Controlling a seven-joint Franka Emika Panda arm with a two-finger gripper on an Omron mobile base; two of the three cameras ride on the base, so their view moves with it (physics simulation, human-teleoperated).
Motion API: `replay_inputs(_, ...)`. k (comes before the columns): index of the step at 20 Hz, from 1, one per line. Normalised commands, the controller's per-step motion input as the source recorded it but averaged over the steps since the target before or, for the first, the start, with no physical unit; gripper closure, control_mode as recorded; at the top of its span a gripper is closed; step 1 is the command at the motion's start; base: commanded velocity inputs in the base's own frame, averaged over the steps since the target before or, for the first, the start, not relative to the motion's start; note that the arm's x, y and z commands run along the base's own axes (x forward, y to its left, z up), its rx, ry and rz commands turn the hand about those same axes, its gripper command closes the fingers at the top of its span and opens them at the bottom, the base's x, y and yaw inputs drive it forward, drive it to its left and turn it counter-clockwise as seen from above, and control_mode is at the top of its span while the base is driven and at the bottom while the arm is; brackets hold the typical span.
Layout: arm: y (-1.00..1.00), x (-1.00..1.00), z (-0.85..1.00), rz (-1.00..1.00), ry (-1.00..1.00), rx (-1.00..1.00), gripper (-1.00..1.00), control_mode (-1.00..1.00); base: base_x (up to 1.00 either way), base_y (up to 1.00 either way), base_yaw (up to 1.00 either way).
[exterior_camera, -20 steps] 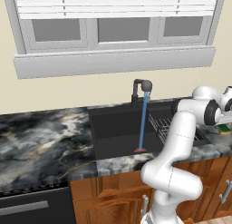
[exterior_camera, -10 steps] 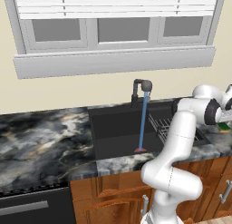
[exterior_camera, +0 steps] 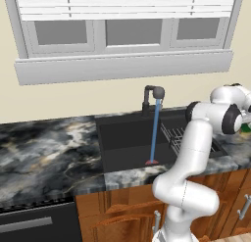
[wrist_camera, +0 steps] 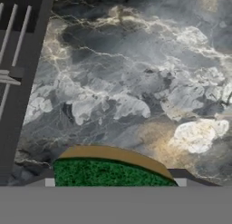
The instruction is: Soak the sponge with water for a few seconds and then drop it inside the sink.
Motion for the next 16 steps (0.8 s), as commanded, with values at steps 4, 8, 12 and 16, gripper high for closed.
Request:
replay_inputs(4, 0.10, -0.01, 0.18, 0.07, -0.06, 0.06, 1.00, -1.00, 0.00, 0.00, 0.00)
replay_inputs(8, 0.09, -0.01, 0.01, 0.04, -0.13, 0.15, 1.00, -1.00, 0.00, 0.00, 0.00)
replay_inputs(12, 0.38, 0.00, 0.18, 0.04, -0.19, 0.08, 1.00, -1.00, 0.00, 0.00, 0.00)
replay_inputs(16, 0.45, 0.00, 0.53, 0.04, -0.17, 0.00, 1.00, -1.00, 0.00, 0.00, 0.00)
